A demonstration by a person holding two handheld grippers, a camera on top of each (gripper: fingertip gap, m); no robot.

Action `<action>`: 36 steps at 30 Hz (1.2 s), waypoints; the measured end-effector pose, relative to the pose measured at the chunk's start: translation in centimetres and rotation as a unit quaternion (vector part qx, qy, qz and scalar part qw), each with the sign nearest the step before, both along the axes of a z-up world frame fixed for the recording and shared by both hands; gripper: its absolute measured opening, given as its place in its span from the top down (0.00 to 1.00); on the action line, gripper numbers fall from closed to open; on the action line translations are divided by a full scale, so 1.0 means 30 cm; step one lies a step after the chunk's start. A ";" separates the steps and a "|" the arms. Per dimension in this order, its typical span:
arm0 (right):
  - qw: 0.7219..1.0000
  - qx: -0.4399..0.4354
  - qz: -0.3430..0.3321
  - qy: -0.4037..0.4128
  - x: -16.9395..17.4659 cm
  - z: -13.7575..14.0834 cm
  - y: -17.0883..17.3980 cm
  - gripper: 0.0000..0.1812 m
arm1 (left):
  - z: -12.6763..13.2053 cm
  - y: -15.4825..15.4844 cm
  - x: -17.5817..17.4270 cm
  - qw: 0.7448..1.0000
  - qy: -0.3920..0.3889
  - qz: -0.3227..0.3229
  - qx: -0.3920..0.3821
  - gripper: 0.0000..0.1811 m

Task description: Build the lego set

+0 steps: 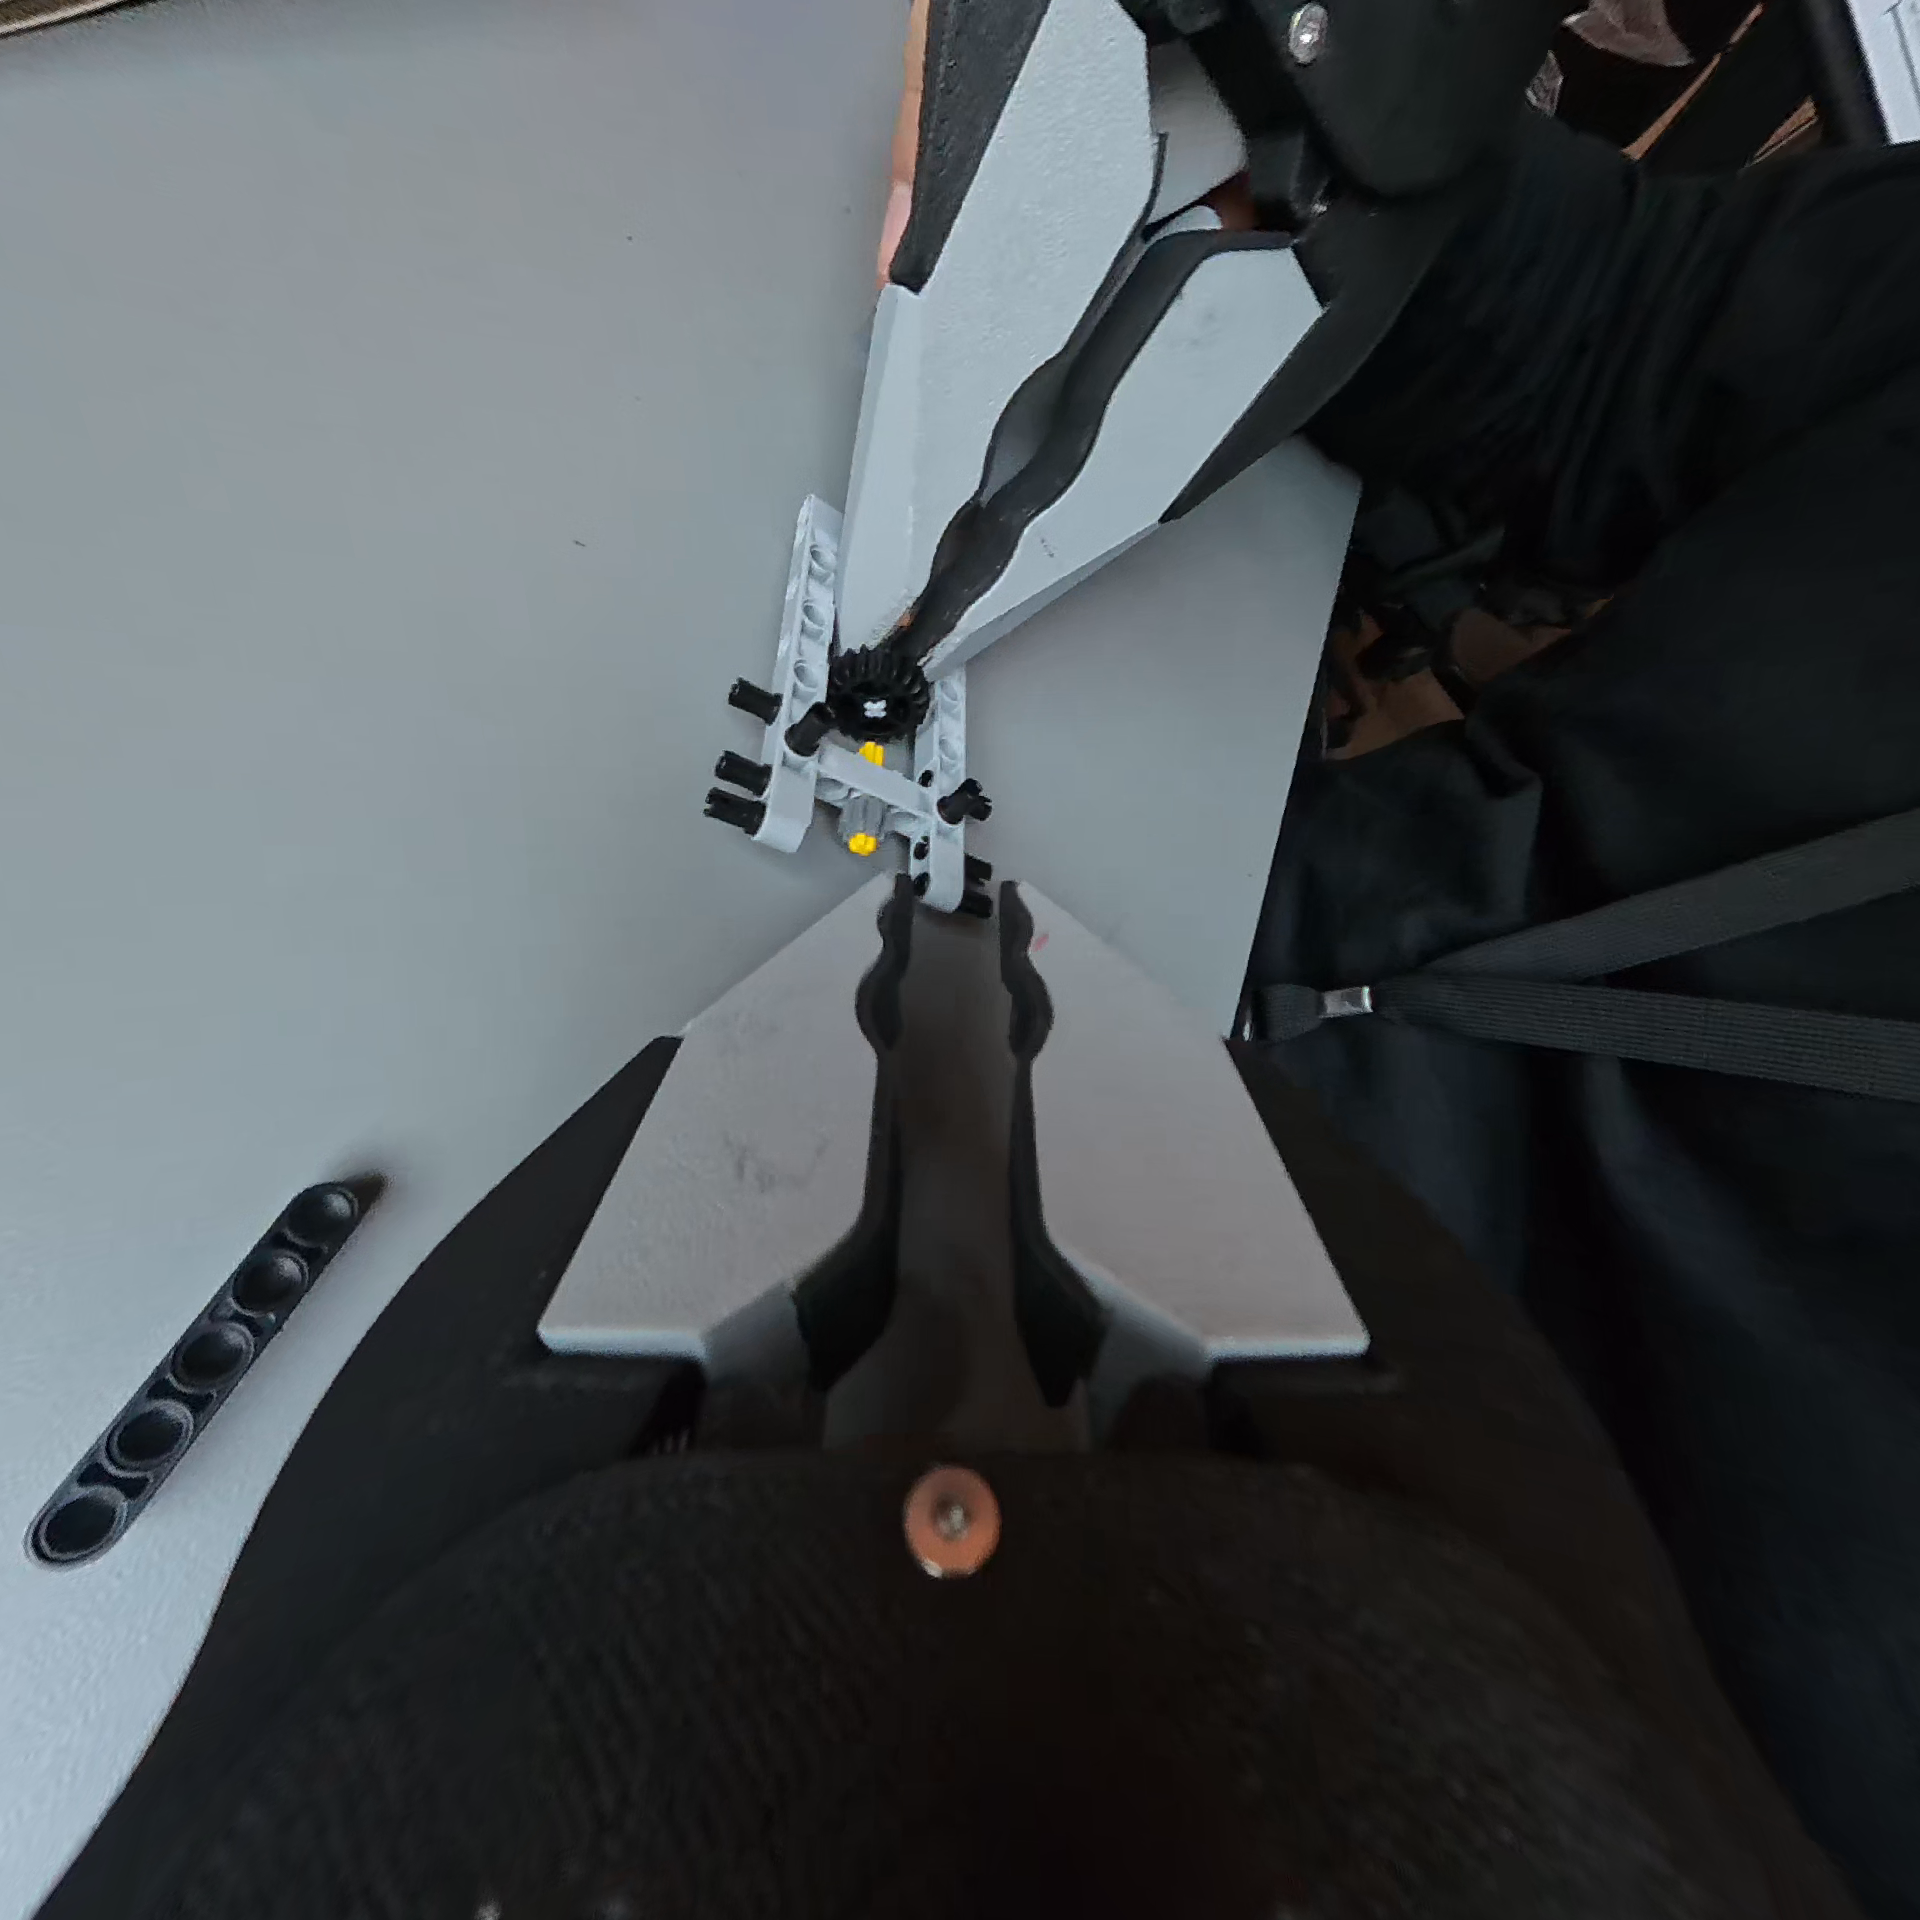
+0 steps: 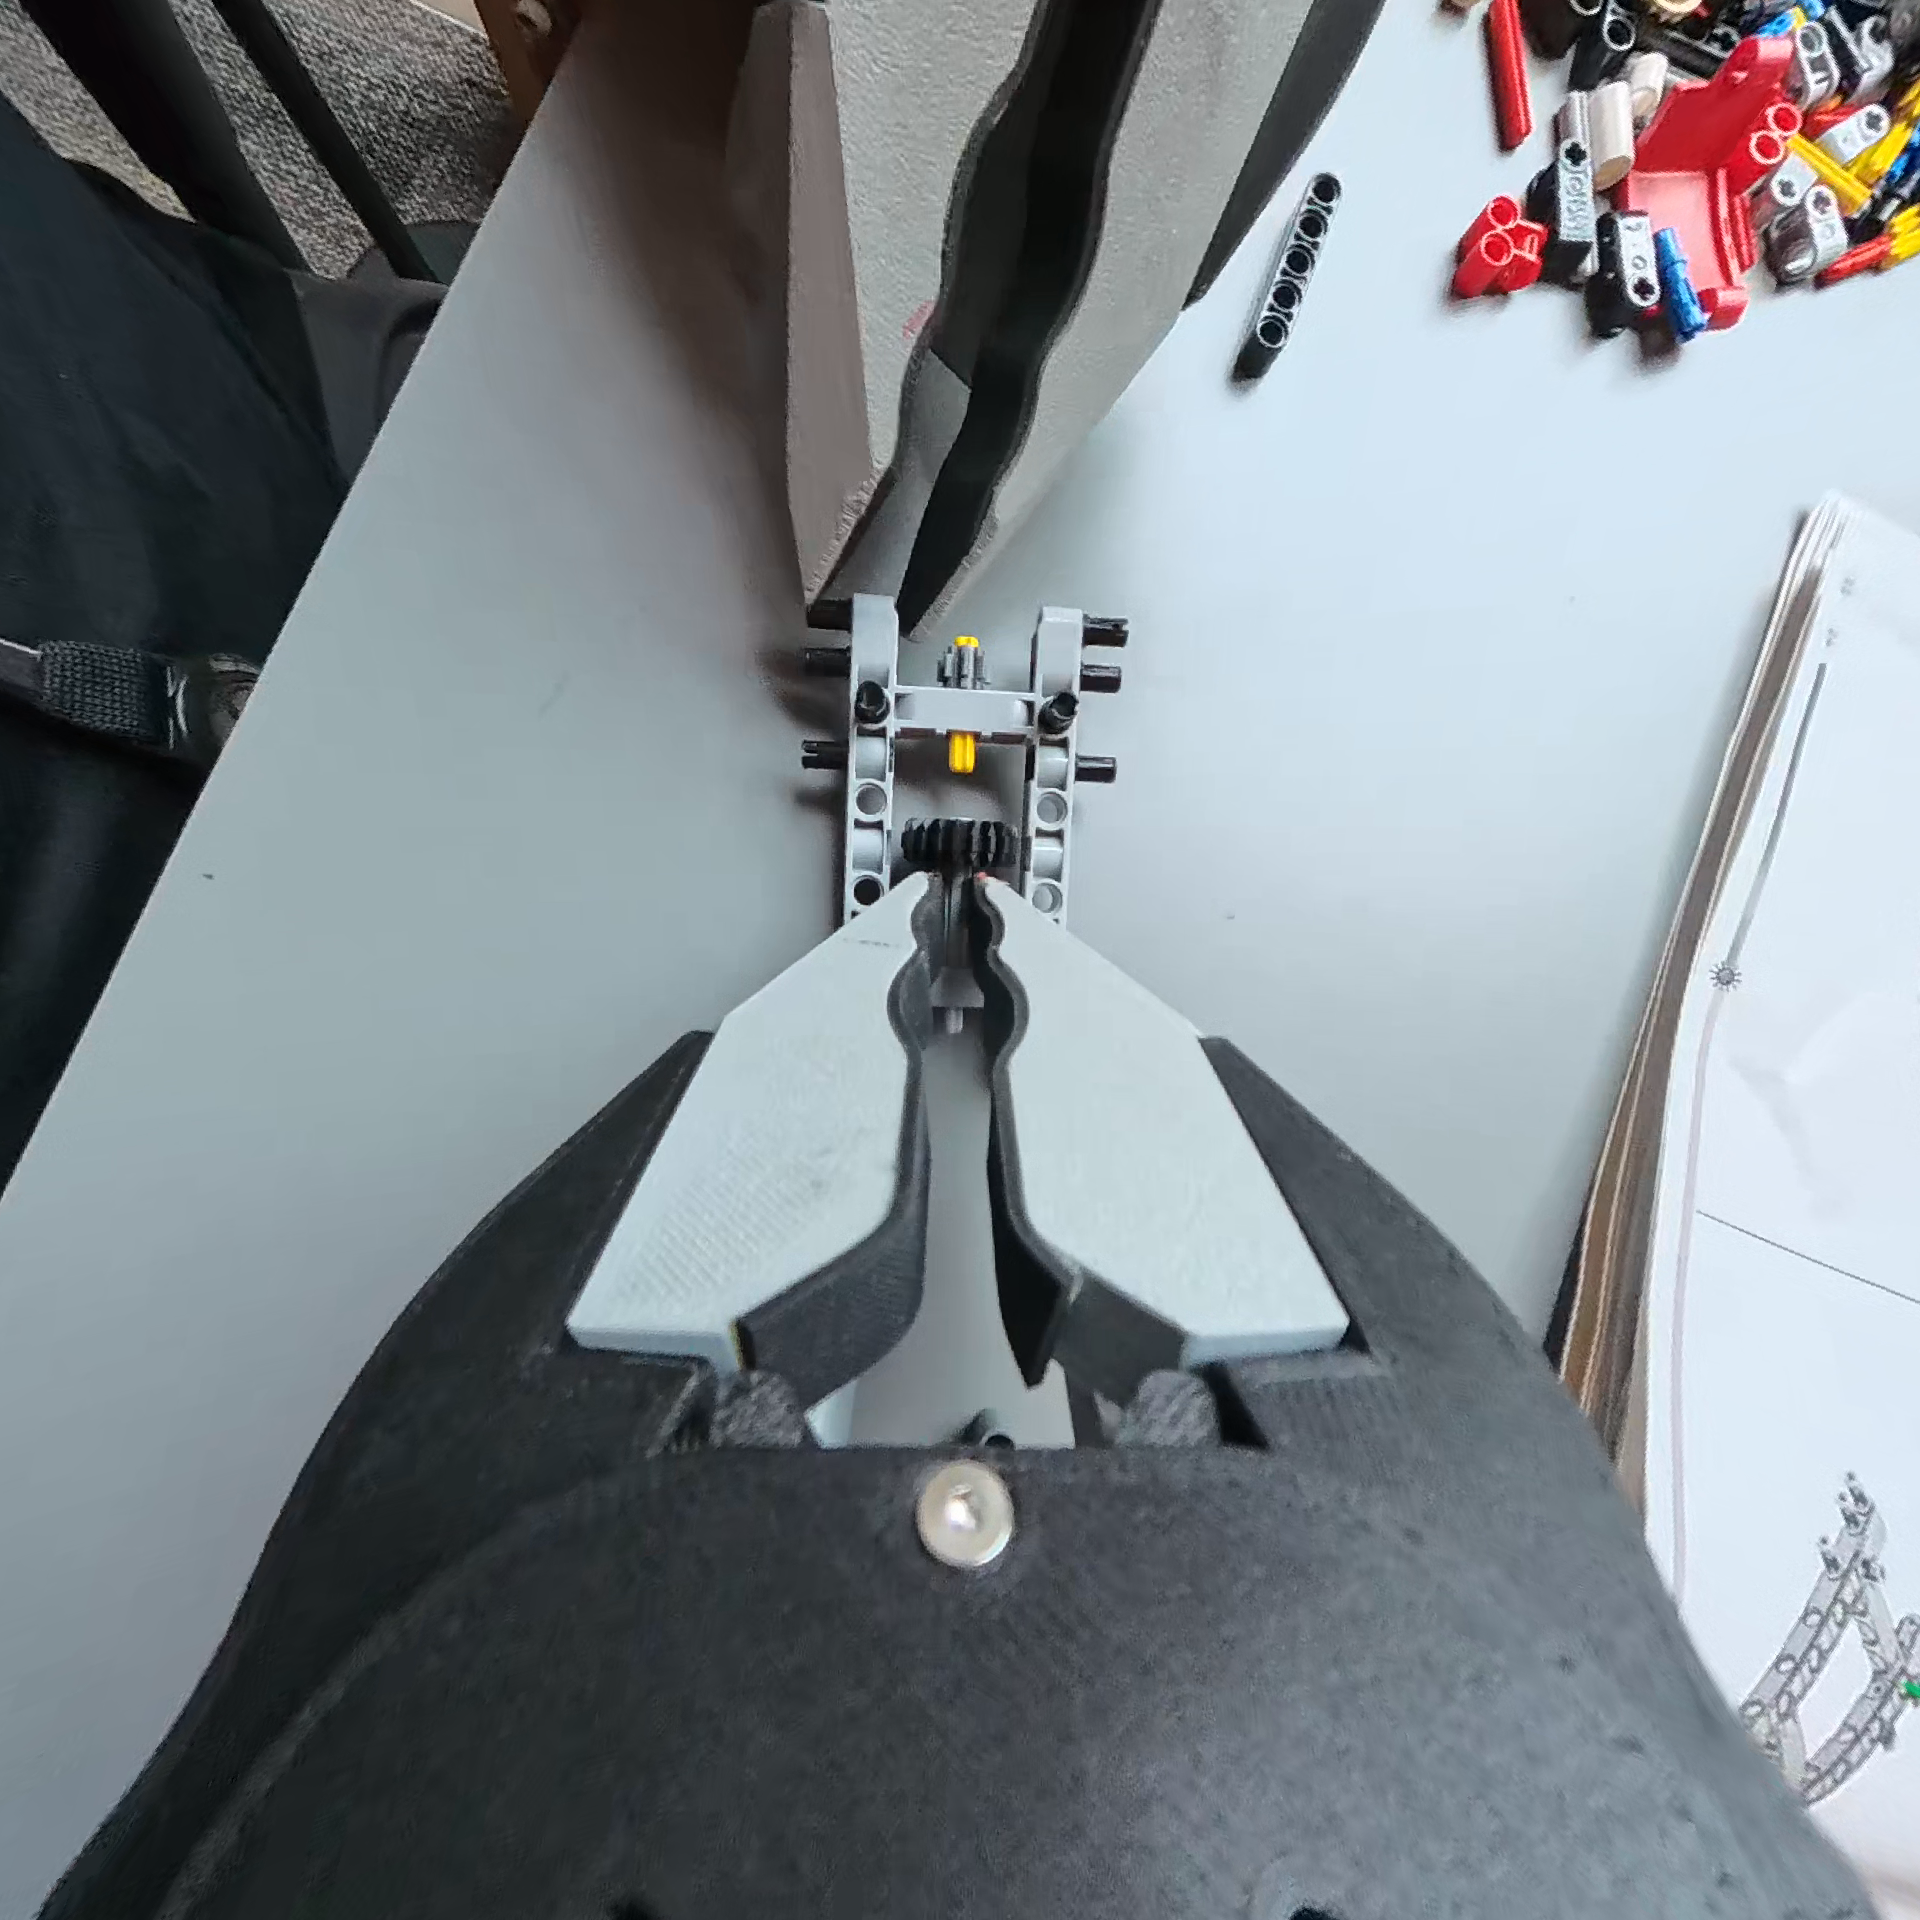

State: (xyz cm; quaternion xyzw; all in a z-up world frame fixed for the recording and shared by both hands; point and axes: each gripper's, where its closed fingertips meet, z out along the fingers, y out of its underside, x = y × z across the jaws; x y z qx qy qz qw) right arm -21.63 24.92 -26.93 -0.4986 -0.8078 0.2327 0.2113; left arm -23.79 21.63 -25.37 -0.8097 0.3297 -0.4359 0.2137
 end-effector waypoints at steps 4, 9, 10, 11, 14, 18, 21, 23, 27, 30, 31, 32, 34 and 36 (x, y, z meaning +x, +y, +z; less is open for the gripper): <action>1.000 0.007 -0.004 -0.006 0.001 -0.001 0.007 0.99 | -0.011 0.013 0.003 1.000 0.004 0.008 0.000 0.96; 0.998 0.042 0.019 0.035 -0.007 0.003 0.011 0.99 | -0.023 0.013 0.003 1.000 0.014 -0.006 -0.002 0.96; 0.997 0.057 0.028 0.043 -0.008 0.003 0.011 1.00 | -0.026 0.011 0.004 1.000 0.016 -0.011 -0.005 0.96; 0.996 0.069 0.034 0.047 -0.008 0.004 0.011 0.99 | -0.029 0.009 0.005 1.000 0.019 -0.017 -0.006 0.96; 0.995 0.080 0.046 0.034 -0.008 0.003 0.011 0.99 | -0.029 0.006 0.008 0.999 0.020 -0.026 -0.004 0.96; 0.991 0.115 0.070 0.022 -0.012 0.002 0.015 0.99 | -0.030 0.005 0.008 0.999 0.017 -0.027 -0.008 0.96; 0.993 0.098 0.057 0.033 -0.016 0.003 0.019 0.99 | -0.028 0.011 0.001 1.000 0.016 -0.021 -0.006 0.96; 0.997 0.043 0.044 0.039 -0.009 0.004 0.011 0.99 | -0.025 0.011 0.002 1.000 0.009 -0.022 -0.011 0.96; 0.996 0.046 0.047 0.058 -0.005 0.006 0.004 0.99 | -0.026 0.008 0.002 0.999 0.011 -0.033 -0.009 0.96; 0.996 0.060 0.042 0.056 -0.005 0.006 0.013 0.99 | -0.029 0.016 -0.001 0.999 0.017 -0.048 -0.007 0.96; 0.995 0.076 0.040 0.052 -0.004 0.006 0.019 0.99 | -0.030 0.023 -0.002 0.999 0.017 -0.046 -0.010 0.96; 0.993 0.097 0.039 0.052 -0.004 0.009 0.025 0.99 | -0.031 0.028 -0.002 0.999 0.016 -0.045 -0.014 0.96; 0.992 0.109 0.029 0.059 -0.003 0.013 0.030 0.99 | -0.030 0.038 -0.004 0.999 0.014 -0.037 -0.015 0.96; 0.996 0.064 0.010 0.056 0.005 0.006 0.024 0.99 | -0.027 0.038 -0.001 0.999 0.008 -0.030 -0.024 0.96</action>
